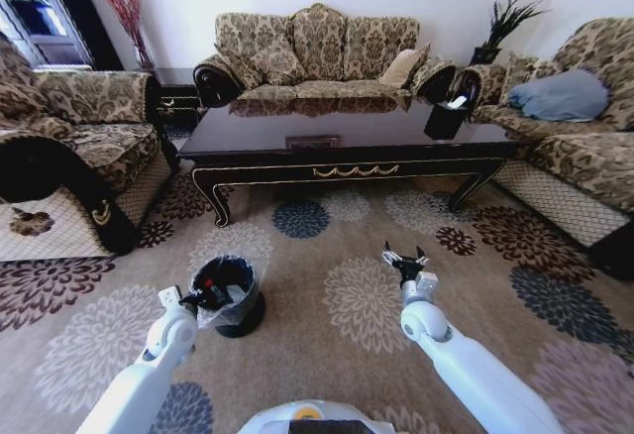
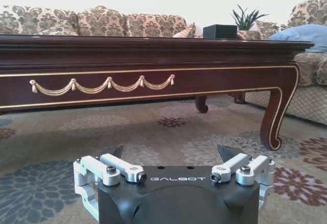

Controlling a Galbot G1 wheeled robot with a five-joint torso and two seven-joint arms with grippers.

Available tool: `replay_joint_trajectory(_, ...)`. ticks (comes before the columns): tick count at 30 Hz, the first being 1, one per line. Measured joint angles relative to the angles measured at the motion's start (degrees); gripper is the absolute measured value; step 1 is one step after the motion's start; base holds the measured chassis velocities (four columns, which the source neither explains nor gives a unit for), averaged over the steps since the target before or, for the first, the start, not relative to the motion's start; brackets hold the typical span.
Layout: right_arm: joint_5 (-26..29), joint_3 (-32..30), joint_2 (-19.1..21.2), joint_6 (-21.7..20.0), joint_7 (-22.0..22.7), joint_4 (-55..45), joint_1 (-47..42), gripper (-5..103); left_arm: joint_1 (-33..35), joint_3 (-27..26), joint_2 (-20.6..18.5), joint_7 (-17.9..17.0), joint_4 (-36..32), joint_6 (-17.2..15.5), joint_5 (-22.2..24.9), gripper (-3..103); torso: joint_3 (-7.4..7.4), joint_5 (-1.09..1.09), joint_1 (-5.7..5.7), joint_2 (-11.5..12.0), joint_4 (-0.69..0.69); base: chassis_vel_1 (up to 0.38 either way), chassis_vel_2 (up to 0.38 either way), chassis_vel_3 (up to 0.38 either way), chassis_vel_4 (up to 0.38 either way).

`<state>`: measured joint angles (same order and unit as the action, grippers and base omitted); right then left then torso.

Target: Move to the front of the table and pick up the trash from the floor, then place it into the trash bin.

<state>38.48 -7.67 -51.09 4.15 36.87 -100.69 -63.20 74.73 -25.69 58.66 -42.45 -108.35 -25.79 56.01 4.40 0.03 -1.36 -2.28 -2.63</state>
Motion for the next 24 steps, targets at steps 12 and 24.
replay_joint_trajectory(12,0.71,-1.05,0.27,-0.45,1.10,-0.59,-0.33,100,5.53,-3.32,-2.05,-7.52,-7.56,-4.89,5.76,50,0.01,-0.03,0.00,0.00,0.00,0.000,0.000,0.000,0.000)
replay_joint_trajectory(24,2.16,-1.75,0.09,-0.10,1.37,-1.06,0.00,100,10.99,-12.44,-4.40,-6.79,-21.07,-2.73,1.48,98,0.00,-0.02,0.00,0.00,0.00,0.000,0.000,0.000,0.000)
